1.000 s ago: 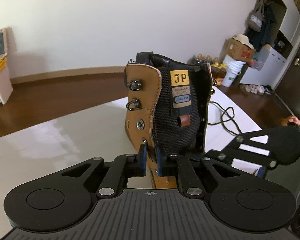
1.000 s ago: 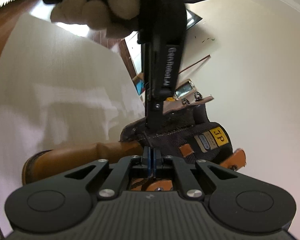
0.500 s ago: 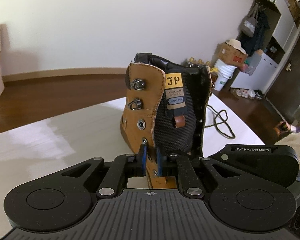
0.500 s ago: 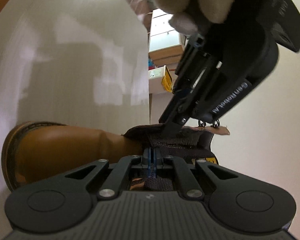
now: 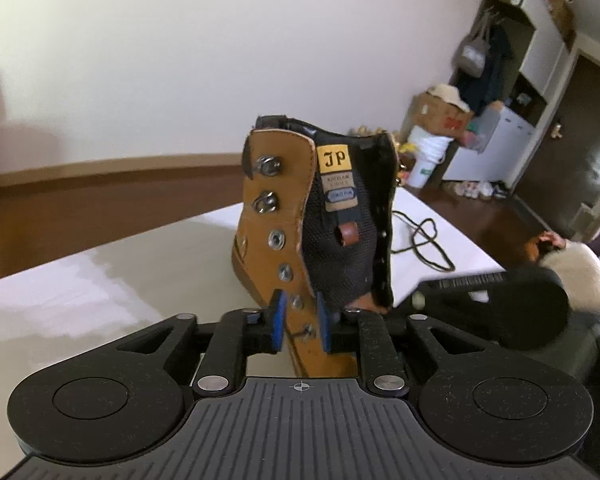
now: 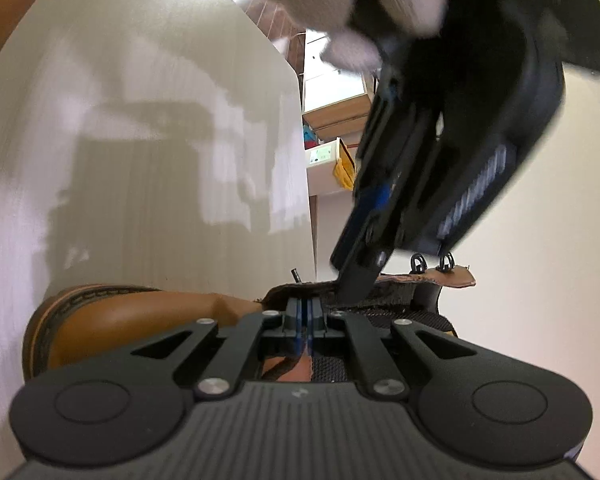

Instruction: Lace up shoes with both hands

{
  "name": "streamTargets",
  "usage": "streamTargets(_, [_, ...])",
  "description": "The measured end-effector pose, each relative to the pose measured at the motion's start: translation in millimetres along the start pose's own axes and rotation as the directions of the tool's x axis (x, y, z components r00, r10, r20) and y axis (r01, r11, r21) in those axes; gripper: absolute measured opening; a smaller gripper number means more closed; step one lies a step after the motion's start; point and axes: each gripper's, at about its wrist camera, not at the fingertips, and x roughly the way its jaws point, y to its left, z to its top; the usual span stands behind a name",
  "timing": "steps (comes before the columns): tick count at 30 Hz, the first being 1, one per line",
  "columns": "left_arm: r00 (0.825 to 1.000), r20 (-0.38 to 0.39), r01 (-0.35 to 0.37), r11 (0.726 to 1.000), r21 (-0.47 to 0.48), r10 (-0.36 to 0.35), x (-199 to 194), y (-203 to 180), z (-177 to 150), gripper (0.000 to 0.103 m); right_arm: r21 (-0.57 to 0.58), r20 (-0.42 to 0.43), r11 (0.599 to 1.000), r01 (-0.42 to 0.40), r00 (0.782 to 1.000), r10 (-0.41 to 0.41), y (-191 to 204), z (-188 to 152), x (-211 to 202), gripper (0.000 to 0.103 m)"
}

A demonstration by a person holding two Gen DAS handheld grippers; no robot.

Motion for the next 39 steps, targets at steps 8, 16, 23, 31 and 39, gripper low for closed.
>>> streamTargets(8, [0.997, 0.023, 0.068, 0.976, 0.205, -0.074, 4, 3, -24, 0.011, 0.034, 0.028, 0.999, -0.01, 1.0, 0.009, -3, -3, 0, 0.004])
streamTargets(16, [0.992, 0.02, 0.111, 0.949, 0.295, -0.122, 14, 10, -29, 0.009, 0.065, 0.069, 0.998, -0.018, 0.998, 0.013, -6, -10, -2, 0.004])
streamTargets(23, [0.973, 0.031, 0.207, 0.92, 0.333, -0.23, 14, 30, -35, 0.009, 0.067, 0.103, 0.998, -0.021, 0.995, 0.014, -3, -21, -1, 0.004])
streamTargets(31, [0.94, 0.019, 0.309, 0.877, 0.369, -0.339, 19, 45, -39, 0.008, 0.071, 0.121, 0.997, -0.028, 0.992, 0.019, -6, -28, 5, 0.004])
streamTargets(39, [0.944, 0.02, 0.307, 0.896, 0.321, -0.33, 24, 41, -35, 0.003, 0.074, 0.129, 0.997, -0.021, 0.992, 0.012, -6, -30, 4, 0.005])
